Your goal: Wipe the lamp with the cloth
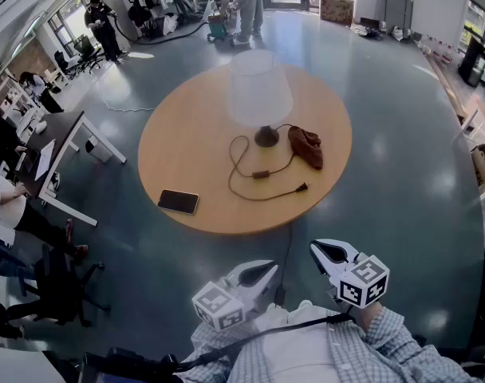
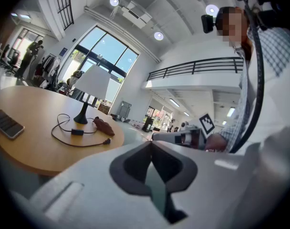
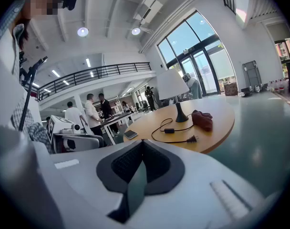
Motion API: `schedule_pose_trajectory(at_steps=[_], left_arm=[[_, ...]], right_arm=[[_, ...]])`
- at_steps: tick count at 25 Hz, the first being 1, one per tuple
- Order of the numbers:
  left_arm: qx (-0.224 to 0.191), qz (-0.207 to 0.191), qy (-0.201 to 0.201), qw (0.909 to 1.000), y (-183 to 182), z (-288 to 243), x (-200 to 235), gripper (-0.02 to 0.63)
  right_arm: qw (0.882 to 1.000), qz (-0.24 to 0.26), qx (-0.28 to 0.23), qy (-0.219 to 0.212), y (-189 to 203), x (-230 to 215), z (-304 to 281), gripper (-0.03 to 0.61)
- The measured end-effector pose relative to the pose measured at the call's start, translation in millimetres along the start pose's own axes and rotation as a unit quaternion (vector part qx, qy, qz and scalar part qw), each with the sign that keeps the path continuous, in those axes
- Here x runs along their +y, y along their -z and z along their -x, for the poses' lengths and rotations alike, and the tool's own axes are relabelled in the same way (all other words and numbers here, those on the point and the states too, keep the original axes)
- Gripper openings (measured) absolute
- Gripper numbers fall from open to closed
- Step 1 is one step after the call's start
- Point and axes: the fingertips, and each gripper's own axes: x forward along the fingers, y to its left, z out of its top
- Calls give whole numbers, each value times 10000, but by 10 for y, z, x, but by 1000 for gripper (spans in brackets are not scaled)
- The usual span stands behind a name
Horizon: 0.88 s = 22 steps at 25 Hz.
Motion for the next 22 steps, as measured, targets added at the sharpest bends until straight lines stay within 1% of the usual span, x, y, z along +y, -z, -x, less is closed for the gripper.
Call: schedule_pose_trajectory(at_steps=[15, 22], left_arm=[[21, 7, 0, 10000, 30, -21, -2, 5], [12, 22, -32, 10000, -3, -59, 8, 5]], right_arm=[[10000, -14, 45, -12, 56, -22, 4, 3], [9998, -144, 27, 107, 20, -120, 33, 3]])
